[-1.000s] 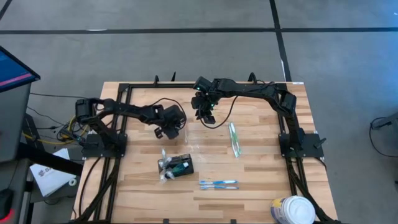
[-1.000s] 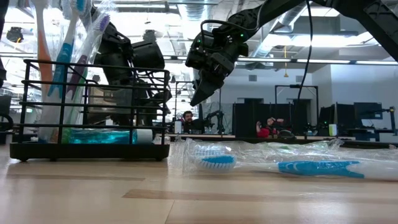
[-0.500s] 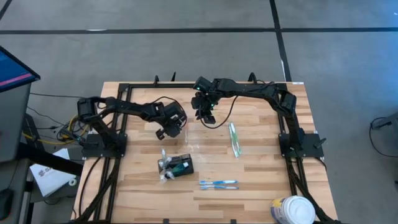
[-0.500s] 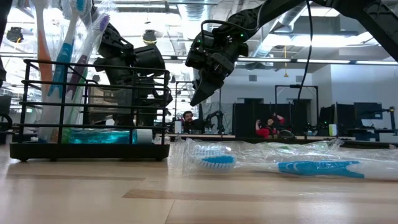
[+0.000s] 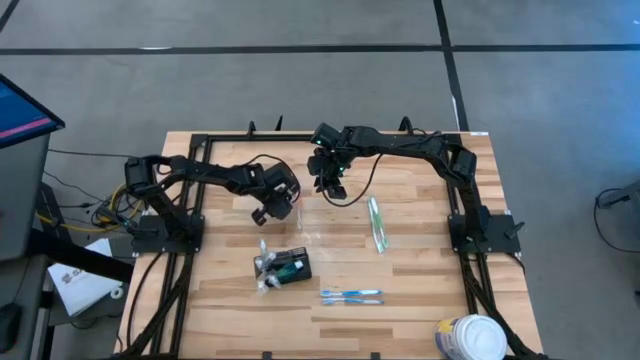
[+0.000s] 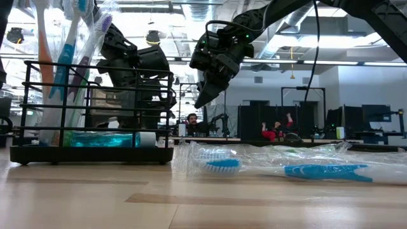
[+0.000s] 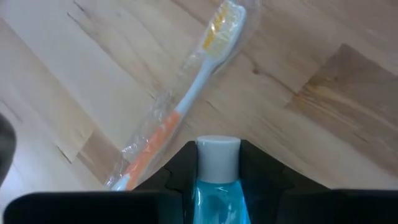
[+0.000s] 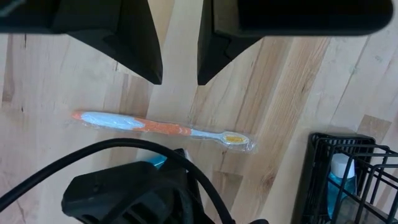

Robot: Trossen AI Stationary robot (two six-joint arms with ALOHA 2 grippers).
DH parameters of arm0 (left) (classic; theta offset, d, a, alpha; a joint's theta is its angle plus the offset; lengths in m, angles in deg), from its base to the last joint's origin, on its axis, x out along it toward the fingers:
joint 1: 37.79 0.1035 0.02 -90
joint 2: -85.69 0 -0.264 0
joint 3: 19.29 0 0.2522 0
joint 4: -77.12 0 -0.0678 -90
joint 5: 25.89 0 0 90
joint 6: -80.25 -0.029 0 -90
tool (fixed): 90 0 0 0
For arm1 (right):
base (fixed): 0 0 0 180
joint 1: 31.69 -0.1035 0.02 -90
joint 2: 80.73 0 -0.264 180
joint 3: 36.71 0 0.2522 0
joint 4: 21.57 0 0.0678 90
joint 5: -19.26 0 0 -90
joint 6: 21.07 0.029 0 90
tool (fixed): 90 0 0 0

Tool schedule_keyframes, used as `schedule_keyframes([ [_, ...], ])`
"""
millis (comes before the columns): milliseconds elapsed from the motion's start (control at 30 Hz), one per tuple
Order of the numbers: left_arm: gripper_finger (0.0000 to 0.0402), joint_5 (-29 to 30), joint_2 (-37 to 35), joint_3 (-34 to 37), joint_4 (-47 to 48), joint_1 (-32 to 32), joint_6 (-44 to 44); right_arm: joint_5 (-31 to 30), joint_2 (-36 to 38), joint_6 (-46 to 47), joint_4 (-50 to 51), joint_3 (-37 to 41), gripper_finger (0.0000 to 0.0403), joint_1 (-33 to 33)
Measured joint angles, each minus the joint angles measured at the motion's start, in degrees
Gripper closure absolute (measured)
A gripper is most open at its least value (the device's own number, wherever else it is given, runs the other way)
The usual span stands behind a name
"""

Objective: Pick & Place toothbrushing station
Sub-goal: Put the mouthwash into the black toothbrush rack

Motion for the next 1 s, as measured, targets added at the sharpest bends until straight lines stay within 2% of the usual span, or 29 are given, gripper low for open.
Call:
schedule_keyframes([
  [500, 0.0326, -1.8, -5.2, 0.3, 0.7, -1.3, 3.2, 0.0, 0.0, 0.0, 0.0, 0.0, 0.031, 0.0],
  [767, 0.0399, -3.7, -6.3, 0.4, 0.9, -2.7, 6.2, 0.0, 0.0, 0.0, 0.0, 0.0, 0.031, 0.0],
  [1000, 0.0385, -1.5, -6.3, 0.3, 0.4, -2.7, 6.2, 0.0, 0.0, 0.1, 0.0, 0.0, 0.031, -0.1],
])
